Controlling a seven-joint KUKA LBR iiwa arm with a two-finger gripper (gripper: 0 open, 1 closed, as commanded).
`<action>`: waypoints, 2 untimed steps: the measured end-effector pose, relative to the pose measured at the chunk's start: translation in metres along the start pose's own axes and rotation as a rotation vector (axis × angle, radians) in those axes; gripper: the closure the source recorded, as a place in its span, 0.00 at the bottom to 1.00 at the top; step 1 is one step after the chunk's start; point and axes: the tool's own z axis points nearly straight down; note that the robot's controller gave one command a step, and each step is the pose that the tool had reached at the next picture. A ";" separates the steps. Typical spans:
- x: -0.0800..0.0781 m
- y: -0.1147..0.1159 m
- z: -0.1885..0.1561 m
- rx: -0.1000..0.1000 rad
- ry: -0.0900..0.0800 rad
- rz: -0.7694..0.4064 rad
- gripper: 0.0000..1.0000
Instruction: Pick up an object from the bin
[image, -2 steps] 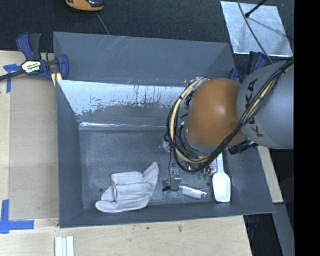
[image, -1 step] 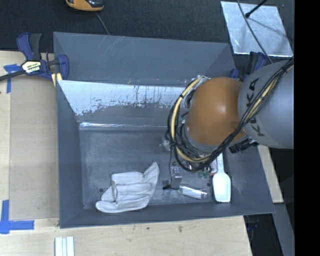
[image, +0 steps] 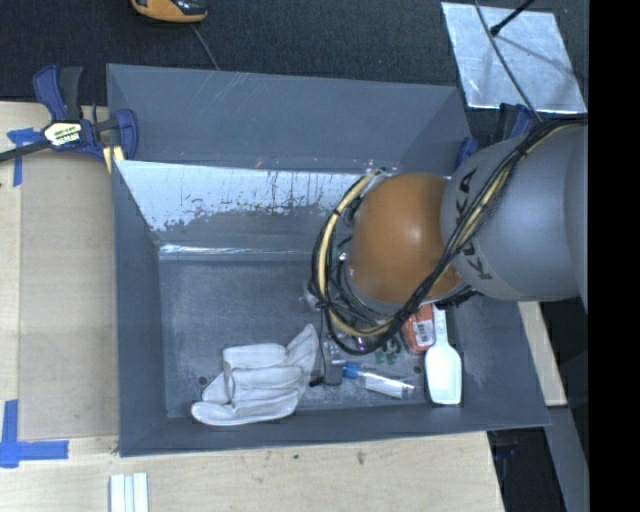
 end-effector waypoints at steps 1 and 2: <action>0.018 0.017 0.040 -0.002 0.006 -0.231 1.00; 0.018 0.017 0.040 -0.002 0.006 -0.230 1.00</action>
Offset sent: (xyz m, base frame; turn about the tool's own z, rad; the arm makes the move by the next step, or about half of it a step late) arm 0.0000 0.0000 0.0000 0.0000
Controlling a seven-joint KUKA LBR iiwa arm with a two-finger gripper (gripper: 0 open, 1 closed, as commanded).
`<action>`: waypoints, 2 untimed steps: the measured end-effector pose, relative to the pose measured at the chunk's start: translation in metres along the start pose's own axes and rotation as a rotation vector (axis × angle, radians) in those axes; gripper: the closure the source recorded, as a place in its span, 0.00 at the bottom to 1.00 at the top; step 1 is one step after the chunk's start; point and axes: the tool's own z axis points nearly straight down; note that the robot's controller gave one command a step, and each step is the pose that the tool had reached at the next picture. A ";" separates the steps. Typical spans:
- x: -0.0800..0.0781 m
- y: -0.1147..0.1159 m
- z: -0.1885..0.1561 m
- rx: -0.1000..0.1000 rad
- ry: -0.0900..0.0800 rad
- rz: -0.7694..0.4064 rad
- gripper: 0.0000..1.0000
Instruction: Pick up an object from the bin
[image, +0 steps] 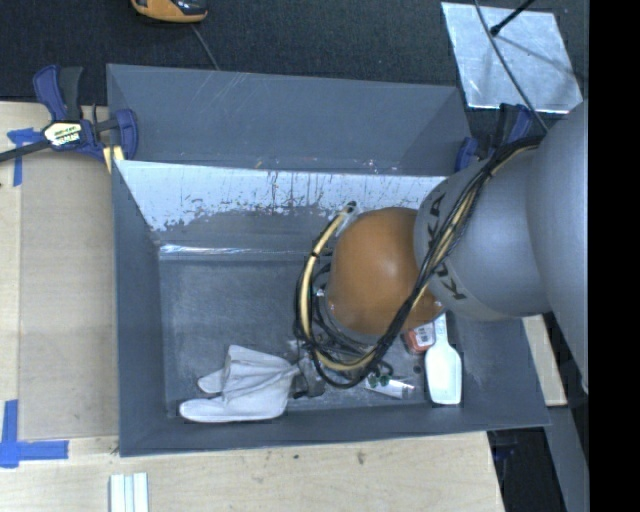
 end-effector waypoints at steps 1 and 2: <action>-0.005 -0.006 -0.108 0.001 0.001 0.003 1.00; -0.005 -0.006 -0.108 0.001 0.001 0.003 1.00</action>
Offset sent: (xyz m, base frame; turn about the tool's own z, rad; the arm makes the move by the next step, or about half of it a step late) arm 0.0000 0.0000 0.0000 0.0000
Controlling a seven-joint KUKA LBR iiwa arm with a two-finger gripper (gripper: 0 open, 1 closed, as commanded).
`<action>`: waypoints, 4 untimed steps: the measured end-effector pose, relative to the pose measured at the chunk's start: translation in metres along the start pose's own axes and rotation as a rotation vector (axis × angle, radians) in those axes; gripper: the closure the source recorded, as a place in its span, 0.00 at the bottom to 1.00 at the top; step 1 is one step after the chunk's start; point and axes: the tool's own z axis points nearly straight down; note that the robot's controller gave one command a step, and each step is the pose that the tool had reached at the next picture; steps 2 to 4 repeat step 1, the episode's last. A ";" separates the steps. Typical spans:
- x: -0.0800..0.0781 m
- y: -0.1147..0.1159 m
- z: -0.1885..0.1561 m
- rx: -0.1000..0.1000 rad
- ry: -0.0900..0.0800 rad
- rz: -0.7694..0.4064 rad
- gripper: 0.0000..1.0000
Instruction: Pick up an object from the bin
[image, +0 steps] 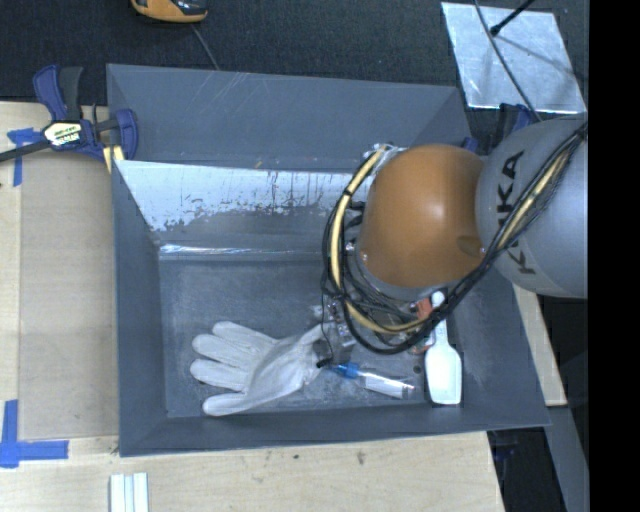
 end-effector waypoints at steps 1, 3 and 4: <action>-0.005 0.001 -0.042 0.000 0.007 0.002 1.00; -0.005 0.001 -0.042 0.000 0.007 0.002 1.00; -0.005 0.001 -0.042 0.000 0.007 0.002 1.00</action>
Offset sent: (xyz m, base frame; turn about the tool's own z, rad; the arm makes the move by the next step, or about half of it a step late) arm 0.0215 0.0117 0.1757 -0.0071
